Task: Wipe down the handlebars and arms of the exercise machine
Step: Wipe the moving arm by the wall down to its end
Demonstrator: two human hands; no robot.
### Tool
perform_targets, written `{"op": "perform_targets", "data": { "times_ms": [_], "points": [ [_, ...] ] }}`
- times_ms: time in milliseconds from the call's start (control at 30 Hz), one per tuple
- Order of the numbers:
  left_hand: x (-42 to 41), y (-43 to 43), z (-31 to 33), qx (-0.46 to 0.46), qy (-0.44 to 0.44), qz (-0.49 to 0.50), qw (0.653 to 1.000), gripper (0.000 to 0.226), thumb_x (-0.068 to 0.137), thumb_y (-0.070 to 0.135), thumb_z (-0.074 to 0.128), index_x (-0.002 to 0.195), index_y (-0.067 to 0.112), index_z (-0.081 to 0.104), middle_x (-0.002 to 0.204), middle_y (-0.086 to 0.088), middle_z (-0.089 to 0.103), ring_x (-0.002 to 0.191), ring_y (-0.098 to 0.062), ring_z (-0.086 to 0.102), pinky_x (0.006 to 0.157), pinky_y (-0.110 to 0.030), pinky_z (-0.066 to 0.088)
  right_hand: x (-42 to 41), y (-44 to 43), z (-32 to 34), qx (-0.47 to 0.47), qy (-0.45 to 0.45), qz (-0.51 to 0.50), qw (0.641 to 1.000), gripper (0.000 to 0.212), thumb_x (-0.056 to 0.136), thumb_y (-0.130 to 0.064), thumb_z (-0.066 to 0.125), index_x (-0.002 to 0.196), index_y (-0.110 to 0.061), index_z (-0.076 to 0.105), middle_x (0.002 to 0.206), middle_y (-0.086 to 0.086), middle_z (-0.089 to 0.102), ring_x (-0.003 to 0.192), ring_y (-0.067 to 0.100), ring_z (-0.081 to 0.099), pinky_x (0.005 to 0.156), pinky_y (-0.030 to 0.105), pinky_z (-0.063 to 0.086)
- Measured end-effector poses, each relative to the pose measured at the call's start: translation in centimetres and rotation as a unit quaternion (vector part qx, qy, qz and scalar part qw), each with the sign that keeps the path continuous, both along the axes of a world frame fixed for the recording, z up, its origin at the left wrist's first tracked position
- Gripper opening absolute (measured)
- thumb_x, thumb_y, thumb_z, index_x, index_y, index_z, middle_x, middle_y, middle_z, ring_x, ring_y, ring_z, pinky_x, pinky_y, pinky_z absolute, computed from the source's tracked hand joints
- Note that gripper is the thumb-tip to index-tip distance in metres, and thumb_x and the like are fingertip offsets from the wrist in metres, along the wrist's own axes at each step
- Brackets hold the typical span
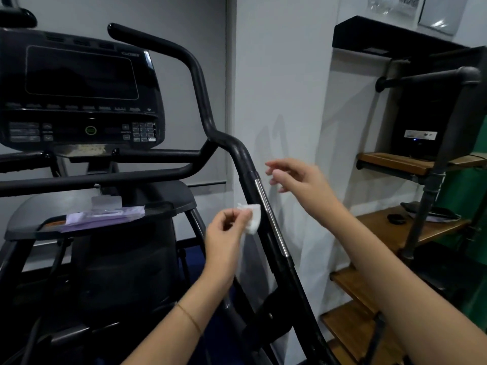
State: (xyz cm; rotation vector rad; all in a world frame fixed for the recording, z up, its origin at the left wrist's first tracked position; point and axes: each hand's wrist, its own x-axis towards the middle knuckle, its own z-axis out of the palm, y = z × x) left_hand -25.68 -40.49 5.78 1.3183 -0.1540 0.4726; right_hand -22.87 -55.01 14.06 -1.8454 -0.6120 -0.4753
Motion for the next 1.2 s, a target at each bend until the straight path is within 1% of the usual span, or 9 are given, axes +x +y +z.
{"op": "perform_targets", "data": {
  "times_ms": [67, 167, 267, 333, 467, 600, 733, 933, 1200],
  "points": [
    [0.5, 0.0, 2.0, 0.011, 0.003, -0.030, 0.999, 0.006, 0.086, 0.015, 0.064, 0.080, 0.015, 0.063, 0.074, 0.006, 0.063, 0.063, 0.003, 0.056, 0.058, -0.008, 0.044, -1.6, -0.4, -1.8, 0.113, 0.104, 0.071, 0.986, 0.013, 0.089, -0.011, 0.056, 0.098, -0.014, 0.064, 0.087, 0.004, 0.067, 0.073, 0.006, 0.063, 0.065, 0.017, 0.052],
    [0.4, -1.3, 3.0, 0.027, 0.013, -0.092, 0.995, 0.005, 0.086, 0.012, 0.064, 0.082, 0.010, 0.064, 0.077, -0.004, 0.065, 0.060, -0.004, 0.059, 0.061, -0.016, 0.051, -2.7, -0.7, -4.0, 0.196, 0.192, 0.129, 0.953, 0.026, 0.080, -0.022, 0.059, 0.101, -0.007, 0.066, 0.085, 0.007, 0.070, 0.074, 0.013, 0.066, 0.069, 0.020, 0.055],
    [0.0, -2.3, 3.2, 0.051, 0.016, -0.142, 0.988, 0.008, 0.087, 0.012, 0.063, 0.084, 0.009, 0.069, 0.081, -0.011, 0.069, 0.070, -0.015, 0.064, 0.072, -0.025, 0.055, -2.8, -1.1, -5.0, 0.265, 0.183, 0.120, 0.939, 0.025, 0.079, -0.014, 0.061, 0.098, 0.000, 0.068, 0.087, 0.015, 0.071, 0.079, 0.020, 0.068, 0.080, 0.026, 0.055],
    [0.5, -1.9, 3.9, 0.059, 0.014, -0.151, 0.987, 0.012, 0.088, 0.012, 0.061, 0.082, 0.012, 0.071, 0.078, -0.006, 0.072, 0.071, -0.013, 0.067, 0.068, -0.020, 0.056, -2.6, -1.4, -5.1, 0.262, 0.140, 0.067, 0.953, 0.017, 0.082, -0.006, 0.062, 0.097, -0.001, 0.070, 0.090, 0.017, 0.072, 0.084, 0.021, 0.068, 0.083, 0.027, 0.055],
    [4.4, 1.1, 6.0, 0.081, -0.003, -0.018, 0.997, 0.011, 0.088, 0.011, 0.061, 0.097, 0.017, 0.067, 0.091, -0.001, 0.066, 0.085, -0.012, 0.062, 0.071, -0.020, 0.050, -0.7, -1.4, -3.9, 0.148, -0.026, -0.097, 0.984, 0.012, 0.083, -0.006, 0.066, 0.087, -0.016, 0.070, 0.088, 0.004, 0.069, 0.076, 0.003, 0.064, 0.075, 0.014, 0.050],
    [7.0, 2.2, 5.4, 0.054, 0.100, -0.050, 0.992, 0.049, 0.084, 0.009, 0.067, 0.129, 0.003, 0.050, 0.115, -0.007, 0.060, 0.107, -0.020, 0.060, 0.078, -0.024, 0.051, 1.9, 0.6, -4.4, 0.029, -0.091, -0.109, 0.989, 0.015, 0.083, -0.006, 0.066, 0.097, -0.010, 0.071, 0.094, -0.001, 0.063, 0.080, 0.000, 0.061, 0.075, 0.008, 0.047],
    [7.3, 1.6, 3.8, 0.015, 0.110, -0.090, 0.990, 0.036, 0.084, -0.001, 0.064, 0.119, 0.000, 0.057, 0.102, -0.009, 0.067, 0.093, -0.018, 0.065, 0.077, -0.023, 0.055, 4.3, 2.1, -4.3, -0.032, -0.092, -0.110, 0.989, 0.015, 0.085, -0.009, 0.065, 0.098, -0.007, 0.073, 0.089, -0.013, 0.060, 0.086, 0.004, 0.060, 0.080, 0.010, 0.045],
    [7.8, 1.9, 3.7, -0.024, 0.119, -0.132, 0.984, 0.022, 0.085, -0.002, 0.062, 0.105, 0.006, 0.060, 0.100, -0.010, 0.069, 0.086, -0.017, 0.068, 0.076, -0.023, 0.058, 9.4, 4.2, 2.3, -0.173, -0.175, -0.120, 0.962, 0.020, 0.090, -0.014, 0.059, 0.103, -0.004, 0.071, 0.100, 0.008, 0.064, 0.095, 0.022, 0.059, 0.084, 0.028, 0.044],
    [7.9, 2.0, 3.6, -0.026, 0.114, -0.145, 0.983, 0.021, 0.085, -0.002, 0.062, 0.104, 0.008, 0.060, 0.097, -0.008, 0.070, 0.085, -0.016, 0.070, 0.073, -0.023, 0.058, 8.5, 2.0, 1.4, -0.295, -0.233, -0.071, 0.924, 0.027, 0.087, -0.018, 0.050, 0.099, -0.003, 0.070, 0.087, 0.009, 0.059, 0.079, 0.021, 0.056, 0.068, 0.032, 0.046]
  ]
}}
